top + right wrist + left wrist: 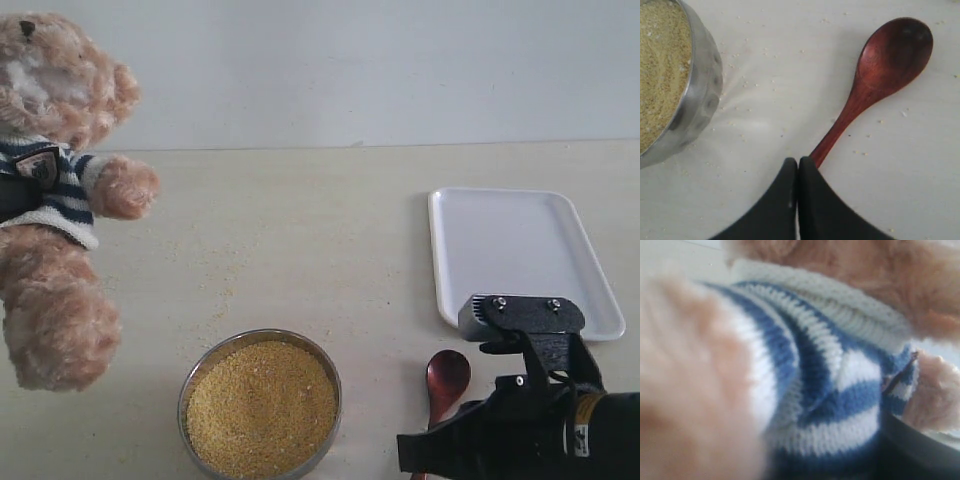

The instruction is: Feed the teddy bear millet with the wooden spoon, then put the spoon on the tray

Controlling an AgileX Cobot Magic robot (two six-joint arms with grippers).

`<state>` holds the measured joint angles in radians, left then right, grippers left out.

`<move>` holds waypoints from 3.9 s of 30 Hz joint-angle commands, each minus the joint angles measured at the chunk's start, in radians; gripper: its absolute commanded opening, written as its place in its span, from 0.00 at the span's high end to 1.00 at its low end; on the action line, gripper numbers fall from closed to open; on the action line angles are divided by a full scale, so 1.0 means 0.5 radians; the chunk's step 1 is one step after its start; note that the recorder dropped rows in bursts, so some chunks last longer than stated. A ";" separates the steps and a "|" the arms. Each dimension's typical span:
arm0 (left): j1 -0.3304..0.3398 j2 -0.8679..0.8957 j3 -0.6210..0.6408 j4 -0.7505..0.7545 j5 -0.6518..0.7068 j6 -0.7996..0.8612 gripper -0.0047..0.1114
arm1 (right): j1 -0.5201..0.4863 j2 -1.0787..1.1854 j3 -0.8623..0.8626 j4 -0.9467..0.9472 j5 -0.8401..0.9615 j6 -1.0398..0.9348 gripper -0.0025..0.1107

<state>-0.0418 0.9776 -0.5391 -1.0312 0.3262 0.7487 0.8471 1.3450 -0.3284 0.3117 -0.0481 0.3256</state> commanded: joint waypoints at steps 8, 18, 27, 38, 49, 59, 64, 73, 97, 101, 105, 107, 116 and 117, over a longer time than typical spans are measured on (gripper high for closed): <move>-0.006 -0.018 -0.001 -0.015 -0.011 0.007 0.92 | 0.004 0.006 0.003 -0.005 0.056 -0.127 0.46; -0.006 -0.018 -0.001 -0.023 -0.011 0.007 0.92 | -0.001 0.006 -0.103 -0.013 0.070 -0.427 0.44; -0.006 -0.018 -0.001 -0.008 0.053 0.048 0.92 | -0.120 0.244 -0.467 -0.064 0.396 -0.551 0.49; -0.006 -0.018 -0.001 -0.024 0.080 0.053 0.92 | -0.574 0.192 -0.642 -0.569 0.759 -0.541 0.98; -0.006 -0.018 -0.001 -0.051 0.080 0.062 0.92 | -0.903 0.187 -0.971 -2.960 2.206 0.929 0.98; -0.006 -0.018 -0.001 -0.051 0.079 0.062 0.92 | -0.839 0.136 -0.892 -1.236 2.344 0.374 0.98; -0.006 -0.018 -0.001 -0.051 0.085 0.062 0.92 | -0.218 0.074 -0.452 -0.923 1.138 1.045 0.98; -0.006 -0.018 -0.001 -0.051 0.117 0.062 0.92 | 0.160 0.305 -0.442 -1.544 0.606 1.834 0.89; -0.006 -0.018 -0.001 -0.051 0.140 0.062 0.92 | 0.160 0.508 -0.647 -1.728 1.025 1.856 0.48; -0.006 -0.018 -0.001 -0.051 0.140 0.062 0.92 | 0.160 0.533 -0.647 -1.718 1.002 1.856 0.48; -0.006 -0.018 -0.001 -0.051 0.140 0.062 0.92 | 0.160 0.550 -0.647 -1.718 1.003 1.849 0.48; -0.006 -0.018 -0.001 -0.051 0.140 0.062 0.92 | 0.160 0.550 -0.647 -1.718 0.997 1.849 0.48; -0.006 -0.018 -0.001 -0.051 0.147 0.062 0.92 | 0.160 0.550 -0.647 -1.730 0.998 1.849 0.48; -0.006 -0.018 -0.001 -0.051 0.147 0.062 0.92 | 0.160 0.550 -0.647 -1.736 0.998 1.849 0.48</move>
<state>-0.0418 0.9776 -0.5391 -1.0418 0.4009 0.7749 0.9255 1.6193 -0.6468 -0.5452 0.4493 1.2570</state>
